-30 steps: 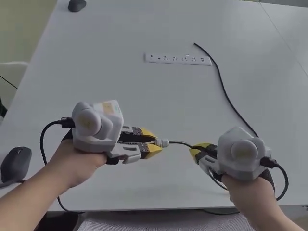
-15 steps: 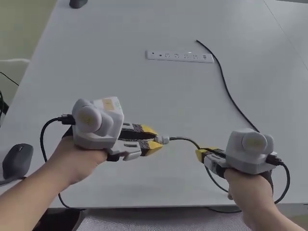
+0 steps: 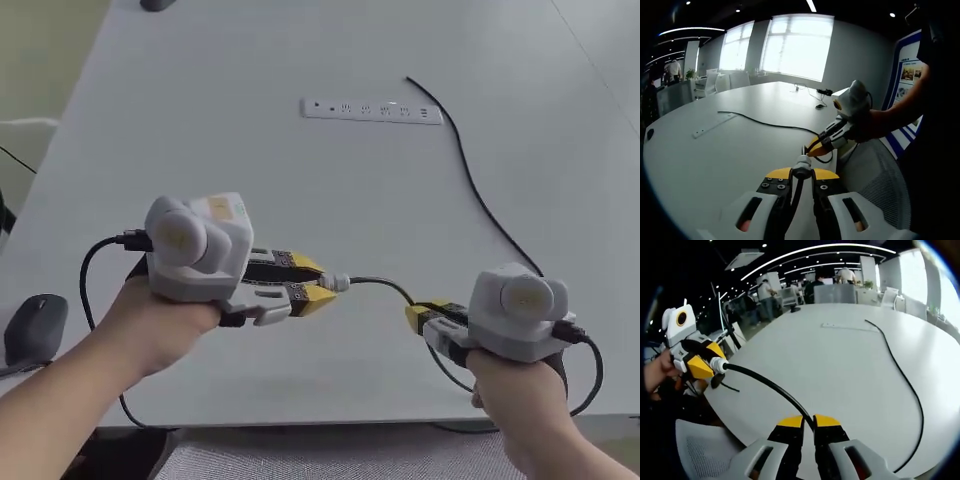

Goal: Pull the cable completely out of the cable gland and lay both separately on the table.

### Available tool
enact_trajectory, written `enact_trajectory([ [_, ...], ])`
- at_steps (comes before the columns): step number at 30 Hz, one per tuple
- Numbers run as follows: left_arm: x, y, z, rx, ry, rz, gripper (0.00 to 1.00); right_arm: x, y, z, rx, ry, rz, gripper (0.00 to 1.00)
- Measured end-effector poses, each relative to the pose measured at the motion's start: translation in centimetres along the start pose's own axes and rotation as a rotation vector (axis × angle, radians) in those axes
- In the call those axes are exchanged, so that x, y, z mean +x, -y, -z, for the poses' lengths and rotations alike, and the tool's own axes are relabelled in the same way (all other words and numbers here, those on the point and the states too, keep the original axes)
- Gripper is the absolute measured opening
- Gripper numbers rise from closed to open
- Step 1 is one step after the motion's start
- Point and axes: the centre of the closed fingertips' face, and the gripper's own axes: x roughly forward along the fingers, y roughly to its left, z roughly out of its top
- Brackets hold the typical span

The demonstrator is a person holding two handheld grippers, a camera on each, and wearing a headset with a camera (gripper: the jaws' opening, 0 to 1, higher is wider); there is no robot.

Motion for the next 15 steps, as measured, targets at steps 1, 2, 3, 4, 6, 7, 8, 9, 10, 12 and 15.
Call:
enact_trajectory([
  [1,-0.01,-0.03,0.02,0.002,-0.002,-0.002,0.15,-0.07,0.0,-0.06,-0.008,0.003,0.0,0.03],
  [2,-0.05,-0.07,0.03,0.003,-0.002,-0.004,0.15,-0.18,-0.01,-0.14,-0.025,0.006,0.001,0.03],
  [3,-0.06,-0.09,0.02,0.002,-0.001,-0.005,0.15,-0.22,-0.04,-0.12,-0.041,0.004,0.0,0.03],
  [4,-0.07,-0.1,0.0,0.001,-0.001,-0.006,0.15,-0.27,-0.01,-0.04,-0.063,0.0,0.001,0.03],
  [6,-0.07,-0.1,-0.02,0.004,-0.002,-0.006,0.15,-0.37,-0.1,0.02,-0.087,-0.002,0.002,0.03],
  [7,-0.07,-0.07,-0.05,0.004,-0.001,-0.006,0.15,-0.41,-0.16,0.09,-0.098,-0.006,0.001,0.03],
  [8,-0.08,-0.09,-0.08,0.004,0.0,-0.006,0.15,-0.49,-0.3,0.12,-0.114,-0.007,-0.003,0.03],
  [9,-0.1,-0.13,-0.1,0.004,0.002,-0.008,0.15,-0.55,-0.37,0.1,-0.123,-0.005,-0.004,0.03],
  [10,-0.12,-0.14,-0.09,0.001,0.002,-0.008,0.15,-0.6,-0.39,0.08,-0.137,-0.003,-0.002,0.03],
  [12,-0.14,-0.19,-0.05,-0.001,0.002,-0.01,0.15,-0.74,-0.54,0.1,-0.193,-0.012,0.0,0.03],
  [15,-0.18,-0.22,-0.05,-0.006,0.004,-0.009,0.15,-0.87,-0.89,0.08,-0.239,-0.014,-0.008,0.05],
])
